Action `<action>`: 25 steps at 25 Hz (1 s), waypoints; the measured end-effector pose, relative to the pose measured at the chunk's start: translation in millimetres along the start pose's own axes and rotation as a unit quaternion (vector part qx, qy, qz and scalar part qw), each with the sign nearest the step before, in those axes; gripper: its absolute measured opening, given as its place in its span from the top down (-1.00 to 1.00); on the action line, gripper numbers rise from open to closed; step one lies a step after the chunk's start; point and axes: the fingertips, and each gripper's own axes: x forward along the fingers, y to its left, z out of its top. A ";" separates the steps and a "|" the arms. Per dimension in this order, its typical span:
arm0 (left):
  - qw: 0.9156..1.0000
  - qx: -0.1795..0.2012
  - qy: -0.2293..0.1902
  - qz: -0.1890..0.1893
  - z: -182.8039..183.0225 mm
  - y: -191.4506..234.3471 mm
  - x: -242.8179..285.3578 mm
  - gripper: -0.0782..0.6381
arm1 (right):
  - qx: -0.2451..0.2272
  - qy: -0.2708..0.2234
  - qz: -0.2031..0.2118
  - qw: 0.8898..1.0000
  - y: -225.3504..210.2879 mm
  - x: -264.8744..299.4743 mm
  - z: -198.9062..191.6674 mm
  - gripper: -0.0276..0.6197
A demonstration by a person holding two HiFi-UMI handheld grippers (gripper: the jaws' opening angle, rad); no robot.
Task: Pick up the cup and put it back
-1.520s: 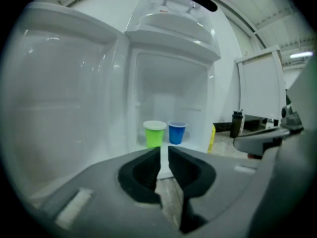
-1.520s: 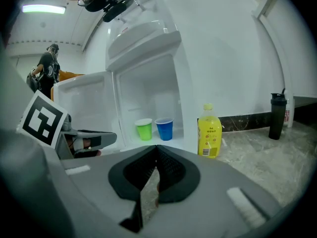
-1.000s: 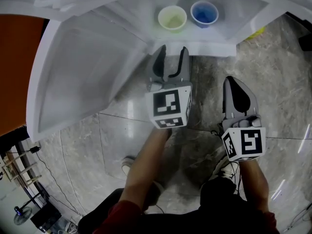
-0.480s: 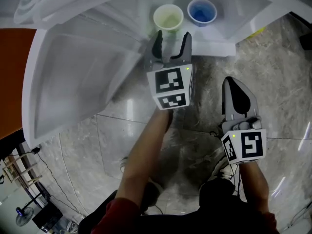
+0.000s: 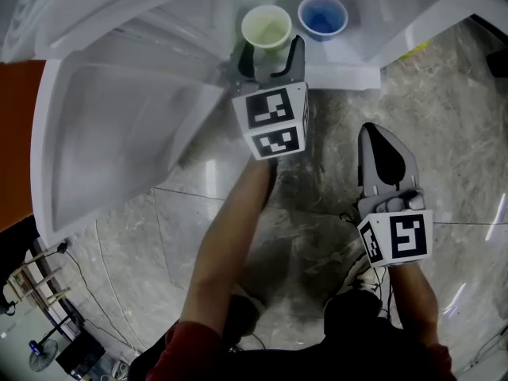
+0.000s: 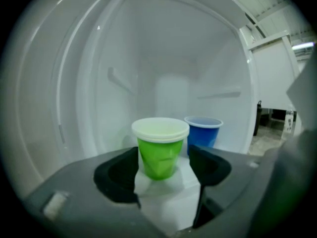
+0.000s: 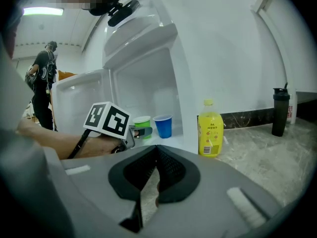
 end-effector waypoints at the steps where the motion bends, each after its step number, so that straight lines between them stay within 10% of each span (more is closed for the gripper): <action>1: 1.000 -0.003 -0.002 0.000 0.8 -0.1 0.8 -0.11 | 0.000 0.000 0.001 1.000 0.7 0.2 -0.2 0.92; 25: 0.999 0.023 -0.022 0.011 9.0 -7.8 -14.5 0.01 | -0.008 -0.003 -0.001 1.000 2.8 -6.0 2.0 0.92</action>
